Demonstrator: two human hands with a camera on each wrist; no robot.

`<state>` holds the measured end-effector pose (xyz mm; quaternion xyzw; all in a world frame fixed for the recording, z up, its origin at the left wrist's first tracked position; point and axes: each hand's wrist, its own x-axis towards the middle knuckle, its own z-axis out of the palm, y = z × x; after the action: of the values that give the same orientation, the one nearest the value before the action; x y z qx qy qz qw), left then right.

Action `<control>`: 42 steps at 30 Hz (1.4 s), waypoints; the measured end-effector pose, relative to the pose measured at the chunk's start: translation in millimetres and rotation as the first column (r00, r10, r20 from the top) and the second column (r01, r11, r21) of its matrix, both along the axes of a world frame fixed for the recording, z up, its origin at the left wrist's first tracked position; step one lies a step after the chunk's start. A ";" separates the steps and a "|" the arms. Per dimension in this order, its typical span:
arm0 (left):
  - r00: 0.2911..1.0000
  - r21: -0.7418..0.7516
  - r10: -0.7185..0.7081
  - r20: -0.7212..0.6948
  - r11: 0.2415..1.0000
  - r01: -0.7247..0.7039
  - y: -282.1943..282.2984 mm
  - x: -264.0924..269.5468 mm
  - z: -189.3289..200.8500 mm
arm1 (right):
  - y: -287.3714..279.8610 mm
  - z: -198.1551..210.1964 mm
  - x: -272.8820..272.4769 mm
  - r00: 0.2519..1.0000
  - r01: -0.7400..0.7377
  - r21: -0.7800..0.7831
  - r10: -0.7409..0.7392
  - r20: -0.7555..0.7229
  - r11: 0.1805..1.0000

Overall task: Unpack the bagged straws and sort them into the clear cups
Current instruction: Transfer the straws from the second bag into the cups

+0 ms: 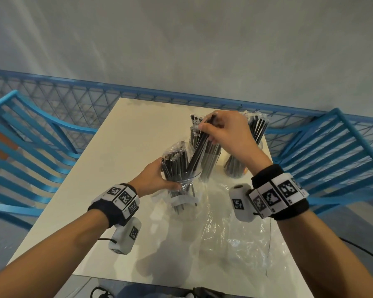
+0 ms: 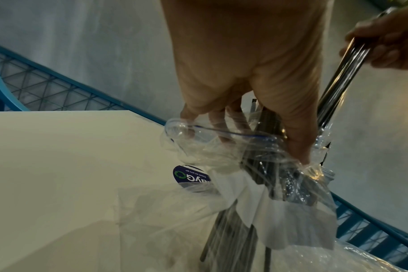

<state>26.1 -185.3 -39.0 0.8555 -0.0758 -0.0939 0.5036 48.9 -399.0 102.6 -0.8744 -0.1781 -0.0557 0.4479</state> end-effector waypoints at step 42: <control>0.999 0.001 0.025 -0.037 1.000 -0.025 2.3 -0.8 0.1 | -109.3 -21.7 81.6 0.884 0.468 -0.255 -0.453 0.118 0.846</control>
<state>25.4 -183.0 -38.8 0.8547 -0.0557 -0.1033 0.5057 130.5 -508.2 80.9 -0.9434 0.0190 -0.1591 0.2903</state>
